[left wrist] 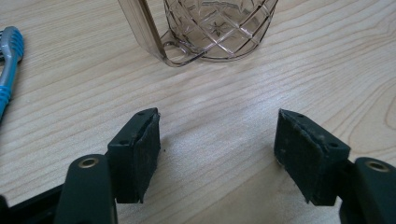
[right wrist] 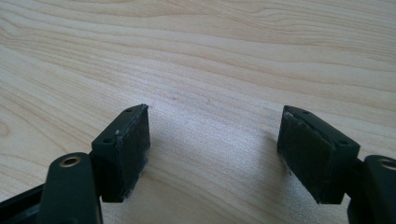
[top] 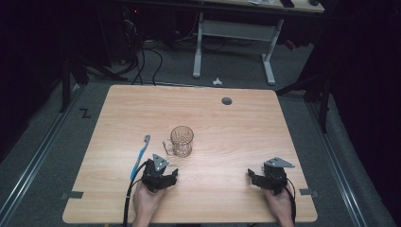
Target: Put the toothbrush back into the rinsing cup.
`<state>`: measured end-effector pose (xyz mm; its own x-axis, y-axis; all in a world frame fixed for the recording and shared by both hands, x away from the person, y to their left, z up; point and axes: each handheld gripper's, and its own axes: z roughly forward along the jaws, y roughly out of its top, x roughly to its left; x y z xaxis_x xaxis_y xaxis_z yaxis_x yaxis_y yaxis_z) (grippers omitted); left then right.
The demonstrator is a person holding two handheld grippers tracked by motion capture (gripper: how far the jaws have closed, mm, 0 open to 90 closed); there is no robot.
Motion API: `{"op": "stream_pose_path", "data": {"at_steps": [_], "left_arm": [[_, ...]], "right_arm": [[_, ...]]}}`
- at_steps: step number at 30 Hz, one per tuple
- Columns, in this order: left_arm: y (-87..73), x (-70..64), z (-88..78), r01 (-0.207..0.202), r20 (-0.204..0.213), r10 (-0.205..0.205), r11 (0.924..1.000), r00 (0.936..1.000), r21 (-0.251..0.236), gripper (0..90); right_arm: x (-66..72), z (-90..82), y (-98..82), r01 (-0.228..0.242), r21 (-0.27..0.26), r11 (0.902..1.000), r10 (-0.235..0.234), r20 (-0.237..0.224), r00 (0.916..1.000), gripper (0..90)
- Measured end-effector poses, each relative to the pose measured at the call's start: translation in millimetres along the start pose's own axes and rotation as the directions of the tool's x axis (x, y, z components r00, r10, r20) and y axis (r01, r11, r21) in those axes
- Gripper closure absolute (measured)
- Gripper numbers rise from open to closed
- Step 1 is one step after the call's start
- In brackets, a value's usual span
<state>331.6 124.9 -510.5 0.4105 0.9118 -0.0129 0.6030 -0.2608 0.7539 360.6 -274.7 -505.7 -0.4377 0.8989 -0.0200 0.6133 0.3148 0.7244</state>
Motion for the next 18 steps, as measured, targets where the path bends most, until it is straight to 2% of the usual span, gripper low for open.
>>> {"op": "stream_pose_path", "data": {"at_steps": [18], "left_arm": [[0.5,-0.4,0.7,-0.012,0.012,0.012,0.9999,0.9999,0.007,27.8]], "right_arm": [[0.0,0.0,0.1,-0.001,0.000,1.0000,0.001,0.001,1.0000,25.6]]}}
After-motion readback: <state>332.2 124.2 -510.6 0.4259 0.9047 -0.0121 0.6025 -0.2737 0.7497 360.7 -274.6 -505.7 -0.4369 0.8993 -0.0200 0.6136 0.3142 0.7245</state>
